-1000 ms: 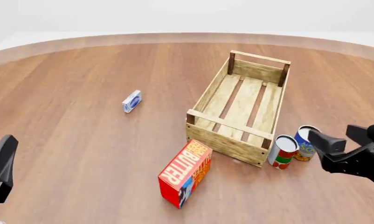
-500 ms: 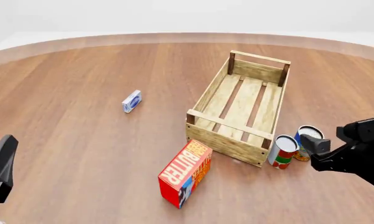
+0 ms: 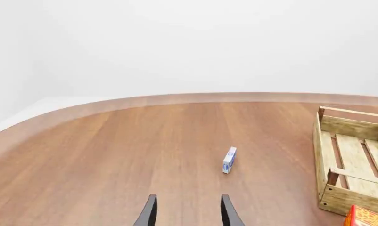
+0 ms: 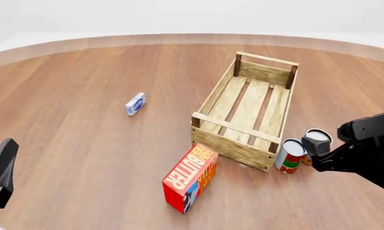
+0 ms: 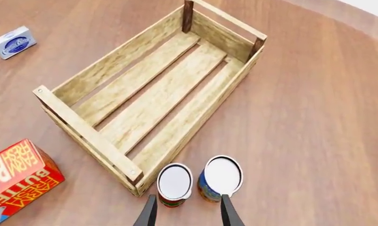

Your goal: Pick up the tomato sauce, and put it in the wooden tray.

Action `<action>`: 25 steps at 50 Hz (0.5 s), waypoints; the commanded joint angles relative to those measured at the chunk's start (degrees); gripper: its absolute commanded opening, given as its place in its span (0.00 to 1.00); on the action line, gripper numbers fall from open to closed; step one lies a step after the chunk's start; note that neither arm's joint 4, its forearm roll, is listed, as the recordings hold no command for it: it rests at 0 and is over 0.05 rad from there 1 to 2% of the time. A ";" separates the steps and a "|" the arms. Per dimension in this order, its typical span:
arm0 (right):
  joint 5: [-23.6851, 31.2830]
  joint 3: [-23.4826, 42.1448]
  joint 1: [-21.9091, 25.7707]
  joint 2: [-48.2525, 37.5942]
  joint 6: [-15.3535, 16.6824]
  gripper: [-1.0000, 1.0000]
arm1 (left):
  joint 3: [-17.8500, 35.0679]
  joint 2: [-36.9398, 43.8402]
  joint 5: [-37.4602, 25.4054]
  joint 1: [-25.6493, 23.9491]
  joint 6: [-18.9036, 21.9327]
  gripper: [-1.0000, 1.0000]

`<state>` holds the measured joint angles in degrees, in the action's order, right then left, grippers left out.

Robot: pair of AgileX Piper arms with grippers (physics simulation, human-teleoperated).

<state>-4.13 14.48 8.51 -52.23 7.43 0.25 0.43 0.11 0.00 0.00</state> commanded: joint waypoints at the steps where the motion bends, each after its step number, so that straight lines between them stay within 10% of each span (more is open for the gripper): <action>1: -1.25 0.25 0.29 -2.39 0.24 1.00 | 0.00 0.00 0.00 0.00 0.00 1.00; 25: -5.36 -0.59 0.91 -6.71 -0.68 1.00 | 0.00 0.00 0.00 0.00 0.00 1.00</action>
<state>-7.95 14.26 9.16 -57.39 7.14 0.25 0.43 0.11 0.00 0.00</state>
